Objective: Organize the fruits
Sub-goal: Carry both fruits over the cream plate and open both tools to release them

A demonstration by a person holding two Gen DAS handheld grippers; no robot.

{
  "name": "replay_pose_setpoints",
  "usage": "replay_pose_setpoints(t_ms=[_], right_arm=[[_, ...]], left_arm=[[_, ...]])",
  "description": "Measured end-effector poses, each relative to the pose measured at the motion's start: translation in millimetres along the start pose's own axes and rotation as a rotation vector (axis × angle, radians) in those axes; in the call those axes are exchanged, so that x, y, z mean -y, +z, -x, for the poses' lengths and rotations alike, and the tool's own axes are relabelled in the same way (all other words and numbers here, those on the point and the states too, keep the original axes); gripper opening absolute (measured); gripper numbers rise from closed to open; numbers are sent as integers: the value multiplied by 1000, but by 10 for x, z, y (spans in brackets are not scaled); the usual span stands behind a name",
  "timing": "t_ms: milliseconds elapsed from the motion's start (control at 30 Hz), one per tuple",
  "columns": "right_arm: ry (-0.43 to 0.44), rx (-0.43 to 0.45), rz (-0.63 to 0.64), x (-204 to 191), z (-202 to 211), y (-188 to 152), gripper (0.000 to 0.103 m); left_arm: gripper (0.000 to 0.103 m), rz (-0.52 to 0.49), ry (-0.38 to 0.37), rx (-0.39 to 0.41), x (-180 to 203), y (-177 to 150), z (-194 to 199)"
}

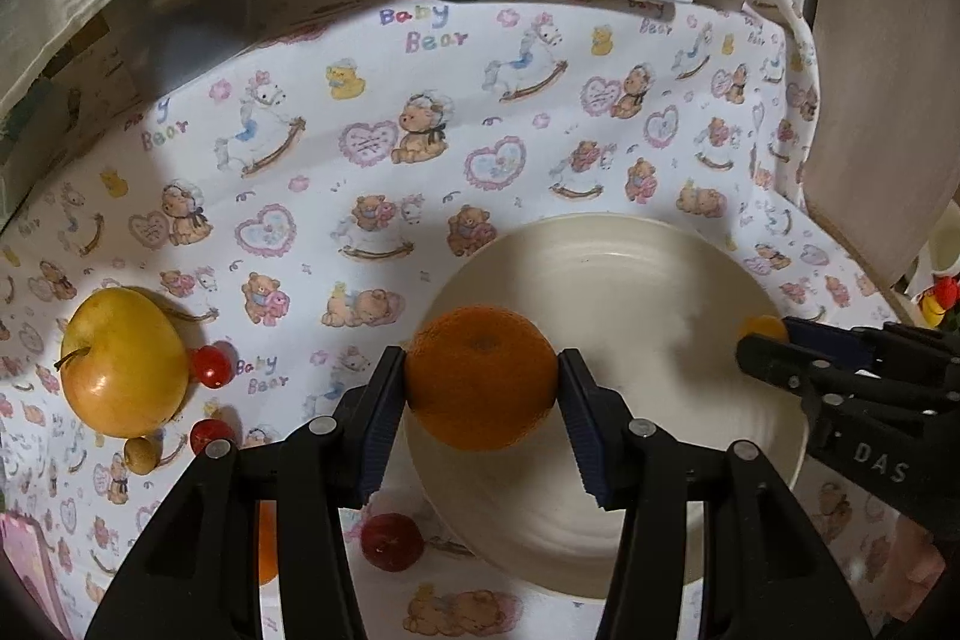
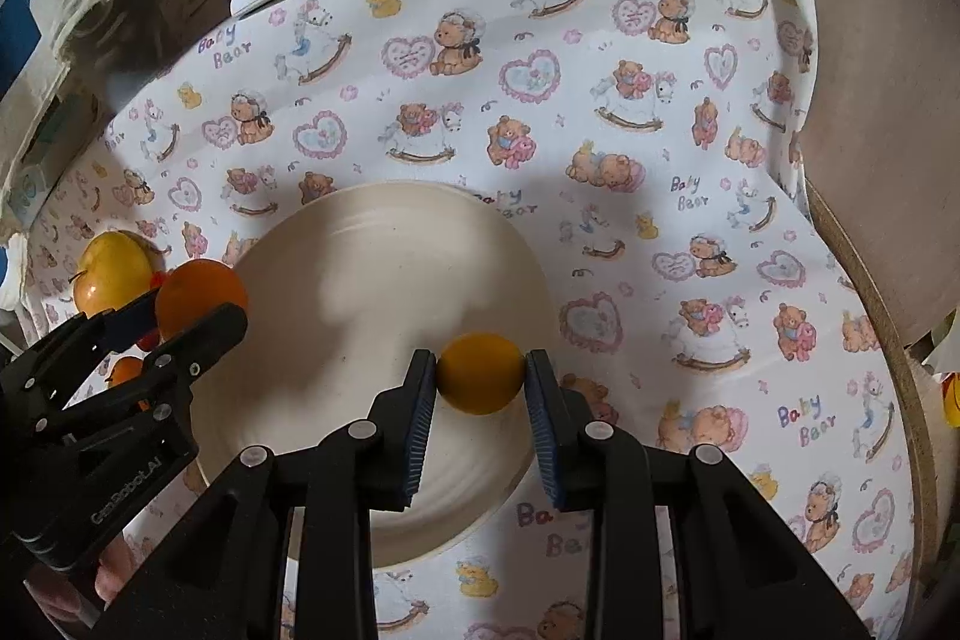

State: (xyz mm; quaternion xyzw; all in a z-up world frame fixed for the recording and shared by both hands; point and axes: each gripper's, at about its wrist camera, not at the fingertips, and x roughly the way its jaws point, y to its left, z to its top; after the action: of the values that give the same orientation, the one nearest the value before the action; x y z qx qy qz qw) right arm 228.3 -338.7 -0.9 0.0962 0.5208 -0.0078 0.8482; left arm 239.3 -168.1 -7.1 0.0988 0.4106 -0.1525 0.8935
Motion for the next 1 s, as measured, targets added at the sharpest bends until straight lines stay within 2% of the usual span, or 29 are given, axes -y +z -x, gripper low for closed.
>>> replay_pose_setpoints(t_ms=[200,467,1000], right_arm=[[0,-7,9,-20,-10,7,32],[-1,-24,30,-70,-56,-5,32],[6,-31,26,-53,-69,-3,32]], left_arm=[[49,-12,13,-29,31,-24,-71],[50,-2,-10,-64,22,-44,-153],[51,-15,-11,-93,64,-61,-220]])
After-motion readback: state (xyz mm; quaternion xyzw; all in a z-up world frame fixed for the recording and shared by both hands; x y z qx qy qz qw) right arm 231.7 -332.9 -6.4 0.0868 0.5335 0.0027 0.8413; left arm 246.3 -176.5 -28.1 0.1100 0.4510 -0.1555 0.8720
